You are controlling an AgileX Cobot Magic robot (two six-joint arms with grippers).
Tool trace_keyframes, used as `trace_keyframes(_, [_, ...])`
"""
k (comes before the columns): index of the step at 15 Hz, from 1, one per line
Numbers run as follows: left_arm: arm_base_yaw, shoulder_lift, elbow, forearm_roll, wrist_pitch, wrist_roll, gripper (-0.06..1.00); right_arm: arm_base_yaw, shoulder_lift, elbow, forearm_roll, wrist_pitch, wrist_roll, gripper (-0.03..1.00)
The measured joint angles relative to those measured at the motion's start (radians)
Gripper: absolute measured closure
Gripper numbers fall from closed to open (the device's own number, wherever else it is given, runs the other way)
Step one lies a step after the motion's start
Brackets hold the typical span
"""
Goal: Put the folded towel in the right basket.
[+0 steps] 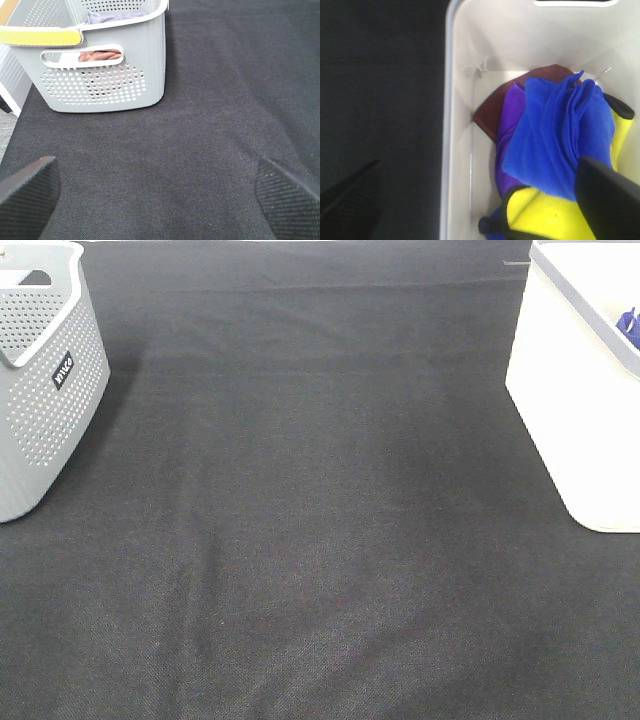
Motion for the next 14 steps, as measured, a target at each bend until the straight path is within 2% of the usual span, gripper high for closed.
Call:
trace_keyframes(2, [0.0, 0.0, 0.0, 0.0, 0.0, 0.0, -0.05, 0.002, -0.166, 0.178, 0.019, -0.006, 0.008, 0.0])
trace_keyframes(4, [0.0, 0.0, 0.0, 0.0, 0.0, 0.0, -0.05, 0.002, -0.362, 0.426, 0.014, -0.008, 0.018, 0.0])
trace_keyframes(7, [0.0, 0.0, 0.0, 0.0, 0.0, 0.0, -0.05, 0.002, -0.716, 0.825, 0.014, -0.058, 0.018, 0.0])
trace_keyframes(8, [0.0, 0.0, 0.0, 0.0, 0.0, 0.0, -0.05, 0.002, -0.903, 1.0, 0.014, -0.07, 0.018, 0.0])
trace_keyframes(10, [0.0, 0.0, 0.0, 0.0, 0.0, 0.0, -0.05, 0.002, -1.1, 1.15, 0.014, -0.069, 0.018, 0.0])
trace_keyframes(11, [0.0, 0.0, 0.0, 0.0, 0.0, 0.0, -0.05, 0.002, -1.275, 1.283, 0.018, -0.068, 0.027, 0.0])
trace_keyframes(14, [0.0, 0.0, 0.0, 0.0, 0.0, 0.0, -0.05, 0.002, -1.58, 1.469, 0.031, -0.068, 0.047, 0.0])
